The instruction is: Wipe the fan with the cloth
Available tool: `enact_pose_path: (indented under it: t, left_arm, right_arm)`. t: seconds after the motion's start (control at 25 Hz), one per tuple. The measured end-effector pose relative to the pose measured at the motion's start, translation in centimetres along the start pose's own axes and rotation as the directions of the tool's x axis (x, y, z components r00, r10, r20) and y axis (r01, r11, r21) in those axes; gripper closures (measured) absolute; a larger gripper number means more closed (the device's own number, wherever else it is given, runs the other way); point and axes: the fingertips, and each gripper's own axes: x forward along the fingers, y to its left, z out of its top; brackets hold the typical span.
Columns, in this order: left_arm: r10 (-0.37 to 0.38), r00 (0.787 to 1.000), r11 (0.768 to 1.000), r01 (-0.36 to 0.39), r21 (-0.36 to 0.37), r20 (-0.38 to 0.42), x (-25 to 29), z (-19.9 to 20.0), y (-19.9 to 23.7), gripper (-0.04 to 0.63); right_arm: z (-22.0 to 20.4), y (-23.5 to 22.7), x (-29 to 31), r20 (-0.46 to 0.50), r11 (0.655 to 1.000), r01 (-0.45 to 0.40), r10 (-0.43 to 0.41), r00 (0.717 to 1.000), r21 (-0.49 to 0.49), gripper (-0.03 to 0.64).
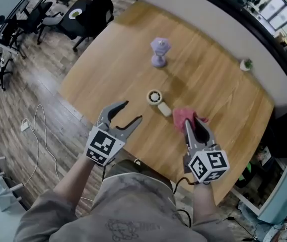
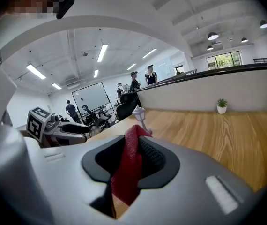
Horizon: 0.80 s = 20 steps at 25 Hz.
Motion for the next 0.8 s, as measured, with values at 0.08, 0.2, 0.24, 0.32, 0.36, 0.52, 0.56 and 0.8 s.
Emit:
enact_pose_path:
  t: [0.08,0.2,0.24,0.32,0.36,0.52,0.56,0.8]
  left_arm:
    - [-0.022,1.0,0.999,0.023,0.044,-0.013,1.3,-0.5,0.2,0.345]
    - [-0.061,0.997,0.989,0.065,0.133,-0.039,3.0,-1.5,0.1,0.345]
    - [-0.075,0.996,0.984,0.081,0.161,-0.046,3.6,-1.8,0.1,0.345]
    - [-0.101,0.993,0.974,0.11,0.197,-0.056,4.7,-2.6,0.1,0.345]
    - [-0.114,0.992,0.972,0.123,0.202,-0.057,5.3,-3.2,0.2,0.345]
    - [-0.18,0.981,0.96,0.191,0.203,-0.072,7.8,-6.1,0.5,0.344]
    - [-0.197,0.978,0.957,0.208,0.2,-0.073,8.4,-6.4,0.7,0.342]
    - [-0.289,0.951,0.924,0.306,0.231,-0.106,11.7,-9.5,1.8,0.339]
  right_arm:
    - [-0.4,-0.4,0.8,-0.013,1.0,-0.006,0.006,1.0,0.001,0.52]
    - [-1.2,-0.6,2.0,-0.026,1.0,-0.014,0.014,1.0,0.01,0.52]
    - [-1.5,-0.5,2.3,-0.03,1.0,-0.015,0.016,0.999,0.015,0.52]
    - [-2.1,-0.5,3.2,-0.037,1.0,-0.016,0.017,0.999,0.024,0.52]
    - [-2.3,-0.5,3.6,-0.041,1.0,-0.016,0.017,0.999,0.026,0.52]
    - [-3.5,-1.5,4.3,-0.06,0.998,0.016,-0.013,0.998,0.055,0.52]
    - [-3.8,-1.8,4.5,-0.067,0.998,0.031,-0.027,0.997,0.062,0.52]
    - [-5.3,-2.7,5.4,-0.087,0.991,0.103,-0.095,0.992,0.091,0.52]
